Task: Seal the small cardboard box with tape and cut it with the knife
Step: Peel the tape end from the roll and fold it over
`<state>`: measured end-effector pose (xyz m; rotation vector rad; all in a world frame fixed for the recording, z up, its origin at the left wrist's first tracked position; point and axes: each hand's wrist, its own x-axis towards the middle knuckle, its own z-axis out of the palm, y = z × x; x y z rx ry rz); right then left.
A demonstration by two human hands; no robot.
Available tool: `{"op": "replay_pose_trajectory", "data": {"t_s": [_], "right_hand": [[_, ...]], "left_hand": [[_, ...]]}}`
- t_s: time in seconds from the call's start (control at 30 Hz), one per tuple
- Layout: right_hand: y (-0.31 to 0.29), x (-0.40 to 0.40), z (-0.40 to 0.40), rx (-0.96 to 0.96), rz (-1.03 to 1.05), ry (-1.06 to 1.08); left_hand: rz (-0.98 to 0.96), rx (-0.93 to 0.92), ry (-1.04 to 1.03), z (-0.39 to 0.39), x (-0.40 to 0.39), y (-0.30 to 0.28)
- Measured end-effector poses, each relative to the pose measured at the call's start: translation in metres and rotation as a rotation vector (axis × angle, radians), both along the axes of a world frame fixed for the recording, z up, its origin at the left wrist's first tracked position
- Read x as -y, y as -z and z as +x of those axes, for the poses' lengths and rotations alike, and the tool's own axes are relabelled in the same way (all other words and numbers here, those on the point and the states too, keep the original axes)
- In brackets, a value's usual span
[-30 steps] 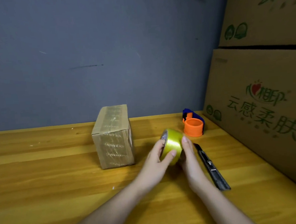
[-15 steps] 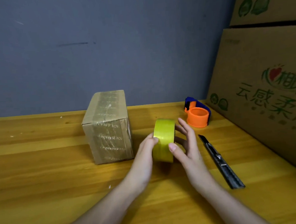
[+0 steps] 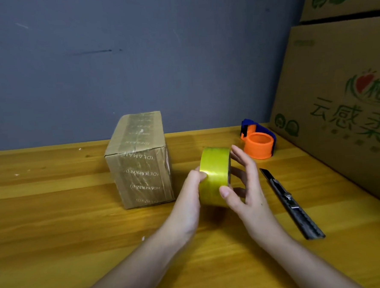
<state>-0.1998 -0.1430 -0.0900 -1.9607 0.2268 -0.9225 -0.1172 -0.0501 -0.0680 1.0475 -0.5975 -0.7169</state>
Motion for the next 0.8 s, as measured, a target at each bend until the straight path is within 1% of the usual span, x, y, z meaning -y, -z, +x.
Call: {"op": "replay_pose_trajectory", "data": {"t_s": [0.27,0.47,0.57,0.8], "right_hand": [[-0.0009,-0.0020,-0.0012,0.015,0.011,0.007],[-0.0007,-0.0034,-0.0019,0.009,0.002,0.003],[0.0000,-0.0037,-0.0012,0.019,-0.003,0.005],[-0.0001,-0.0043,-0.0030,0.007,-0.004,0.001]], "left_hand": [[-0.070,0.070,0.044,-0.0014,-0.0027,0.0006],[0.000,0.051,0.024,-0.0027,-0.0029,-0.0012],[0.005,0.029,0.014,-0.0032,-0.0036,-0.0037],[-0.007,0.043,0.026,-0.0024,-0.0022,-0.0010]]}}
